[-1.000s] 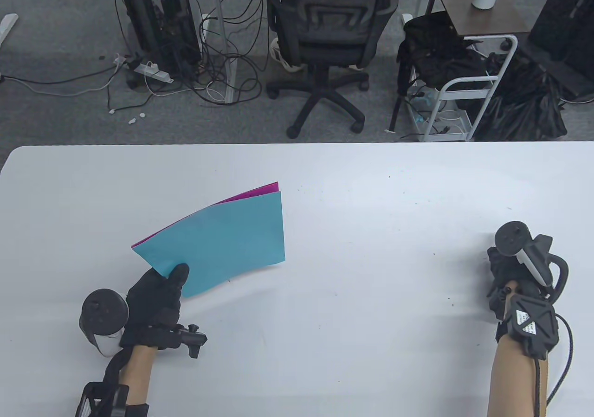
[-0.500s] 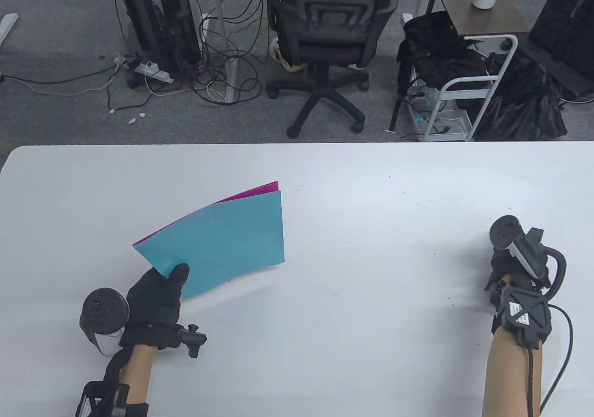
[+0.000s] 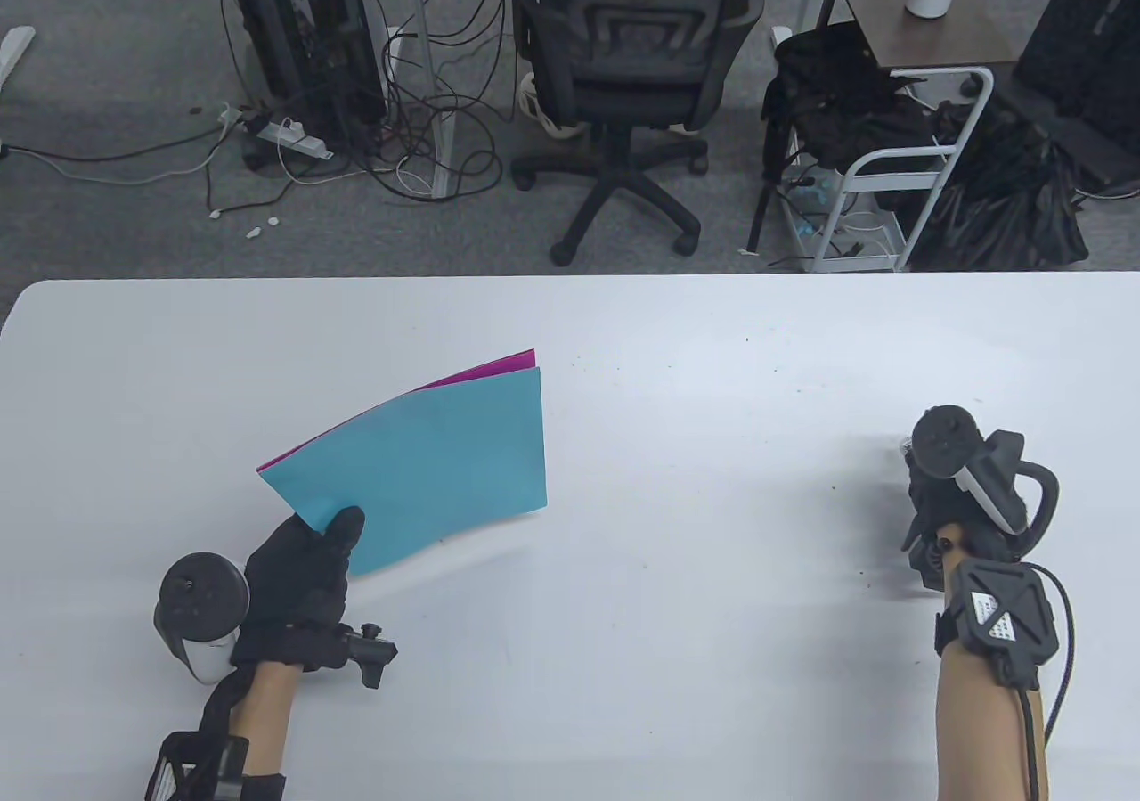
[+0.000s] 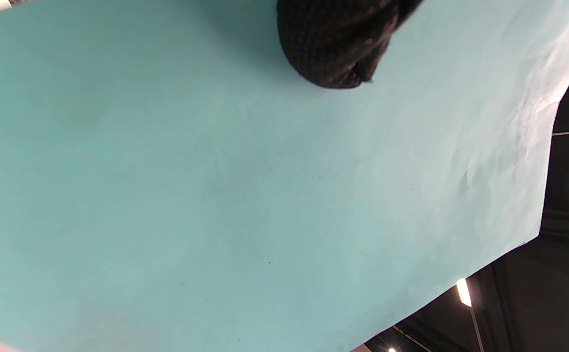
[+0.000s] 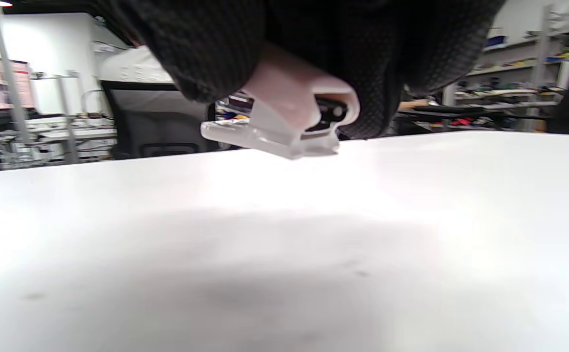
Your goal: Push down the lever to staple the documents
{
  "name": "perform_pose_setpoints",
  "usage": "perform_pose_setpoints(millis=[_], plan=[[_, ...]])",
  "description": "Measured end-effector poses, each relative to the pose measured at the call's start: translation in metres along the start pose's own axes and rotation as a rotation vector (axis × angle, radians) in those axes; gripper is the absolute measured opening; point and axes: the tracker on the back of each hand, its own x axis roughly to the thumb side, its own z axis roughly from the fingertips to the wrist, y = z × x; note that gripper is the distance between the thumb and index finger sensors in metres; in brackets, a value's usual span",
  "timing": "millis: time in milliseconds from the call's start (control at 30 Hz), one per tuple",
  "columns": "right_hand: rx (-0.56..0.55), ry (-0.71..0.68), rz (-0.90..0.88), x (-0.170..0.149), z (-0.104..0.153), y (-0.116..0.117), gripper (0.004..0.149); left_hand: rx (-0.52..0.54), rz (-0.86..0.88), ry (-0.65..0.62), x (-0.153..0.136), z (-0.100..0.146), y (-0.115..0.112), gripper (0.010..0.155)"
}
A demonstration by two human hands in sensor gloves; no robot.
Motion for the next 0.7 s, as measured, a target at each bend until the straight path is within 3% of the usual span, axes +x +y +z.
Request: perform_pose_setpoints(millis=[367,700], plan=[[-0.033,-0.247,-0.062,0.098,0.041,-0.016,0.060,-0.004,0.011,-0.005,0.000,0.000,0.001,0.041],[-0.051,-0.400,-0.134,0.164,0.072,-0.007,0.059,-0.001,0.035,0.013,0.000,-0.001,0.005,0.041]])
